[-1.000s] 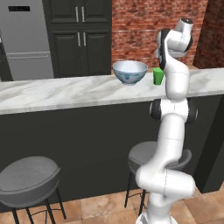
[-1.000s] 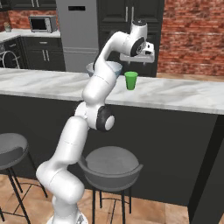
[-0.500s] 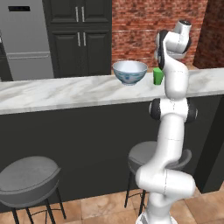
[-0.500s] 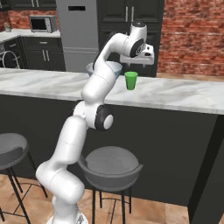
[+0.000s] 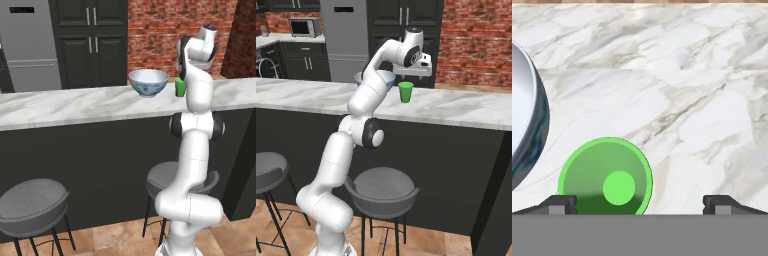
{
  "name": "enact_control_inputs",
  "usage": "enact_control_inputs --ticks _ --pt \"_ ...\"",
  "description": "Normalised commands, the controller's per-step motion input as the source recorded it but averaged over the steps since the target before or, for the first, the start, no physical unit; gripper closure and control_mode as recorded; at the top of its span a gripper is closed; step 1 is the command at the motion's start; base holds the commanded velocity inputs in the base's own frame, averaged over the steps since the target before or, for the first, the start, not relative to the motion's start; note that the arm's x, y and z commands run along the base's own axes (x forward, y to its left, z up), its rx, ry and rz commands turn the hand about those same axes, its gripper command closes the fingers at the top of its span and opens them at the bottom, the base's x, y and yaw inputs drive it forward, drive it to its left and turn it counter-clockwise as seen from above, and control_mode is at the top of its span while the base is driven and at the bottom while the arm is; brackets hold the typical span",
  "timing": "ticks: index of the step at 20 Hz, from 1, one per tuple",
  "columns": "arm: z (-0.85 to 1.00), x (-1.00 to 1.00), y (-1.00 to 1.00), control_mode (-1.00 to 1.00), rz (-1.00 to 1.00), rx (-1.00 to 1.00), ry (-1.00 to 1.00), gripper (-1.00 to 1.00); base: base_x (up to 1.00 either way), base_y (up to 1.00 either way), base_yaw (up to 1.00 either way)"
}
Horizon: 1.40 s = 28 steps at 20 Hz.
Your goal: Place the cup inside the bowl on the dining table and move the bowl to any counter.
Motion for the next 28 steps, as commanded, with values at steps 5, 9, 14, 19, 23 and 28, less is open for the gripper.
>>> enact_control_inputs --ticks 5,9,14,19,23,28 --pt "-0.09 0.00 0.00 -1.00 0.00 0.00 0.03 -1.00 0.00 0.00 0.00" --pt "-0.11 0.00 0.00 -1.00 0.00 0.00 0.03 -1.00 0.00 0.00 0.00" --pt "-0.13 0.00 0.00 -1.00 0.00 0.00 0.03 -1.00 0.00 0.00 0.00" --pt "-0.13 0.00 0.00 -1.00 0.00 0.00 0.03 -1.00 0.00 0.00 0.00" --pt "-0.09 0.00 0.00 -1.00 0.00 0.00 0.04 -1.00 0.00 0.00 0.00" --pt "-0.08 0.00 0.00 -1.00 0.00 0.00 0.04 -1.00 0.00 0.00 0.00"
